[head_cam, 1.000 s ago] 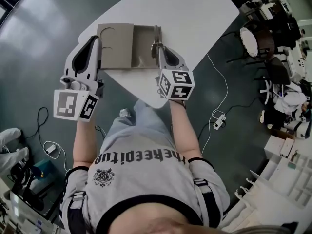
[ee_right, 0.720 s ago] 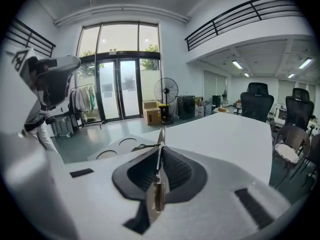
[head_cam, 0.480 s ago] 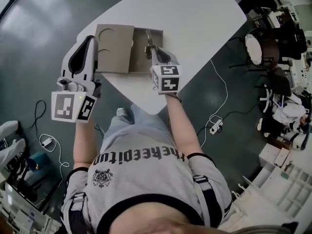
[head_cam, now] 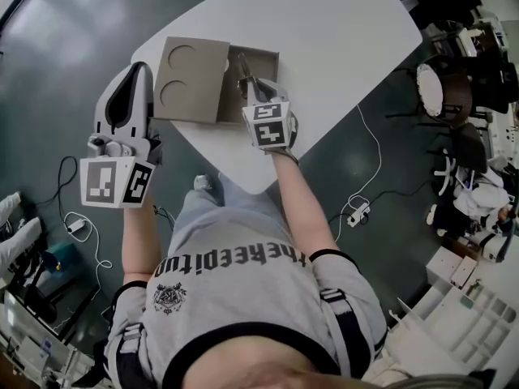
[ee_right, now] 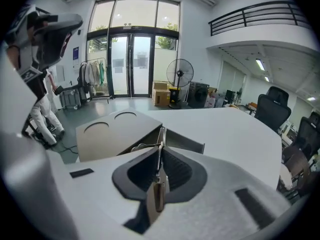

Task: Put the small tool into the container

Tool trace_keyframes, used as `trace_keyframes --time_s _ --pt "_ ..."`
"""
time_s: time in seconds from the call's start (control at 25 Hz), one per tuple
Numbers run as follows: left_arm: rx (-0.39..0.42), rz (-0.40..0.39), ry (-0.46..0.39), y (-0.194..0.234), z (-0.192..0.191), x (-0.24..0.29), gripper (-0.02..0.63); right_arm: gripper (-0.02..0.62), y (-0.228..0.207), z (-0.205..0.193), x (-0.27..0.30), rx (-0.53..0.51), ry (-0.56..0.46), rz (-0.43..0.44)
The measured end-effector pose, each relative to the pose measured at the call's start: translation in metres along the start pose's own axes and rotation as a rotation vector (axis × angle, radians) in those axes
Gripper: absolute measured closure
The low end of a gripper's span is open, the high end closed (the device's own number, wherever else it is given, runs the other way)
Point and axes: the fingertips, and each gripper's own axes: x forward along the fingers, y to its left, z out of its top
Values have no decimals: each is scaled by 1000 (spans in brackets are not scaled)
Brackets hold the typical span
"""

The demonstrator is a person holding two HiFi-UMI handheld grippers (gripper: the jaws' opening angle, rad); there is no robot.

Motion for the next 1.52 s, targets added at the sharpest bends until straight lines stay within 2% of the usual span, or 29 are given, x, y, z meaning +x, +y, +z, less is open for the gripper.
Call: trace_keyframes --time_s 0.28,0.52,1.0,1.52 --pt "1 36 12 10 -2 -8 594 572 11 -6 13 -219 76 -39" --pt "3 54 14 18 -2 -10 594 572 19 -11 25 -305 111 -44" --pt "1 91 20 37 -2 -19 594 571 32 -19 37 -373 148 -57" --pt "0 96 21 37 -5 -26 594 507 52 -33 44 -355 162 27"
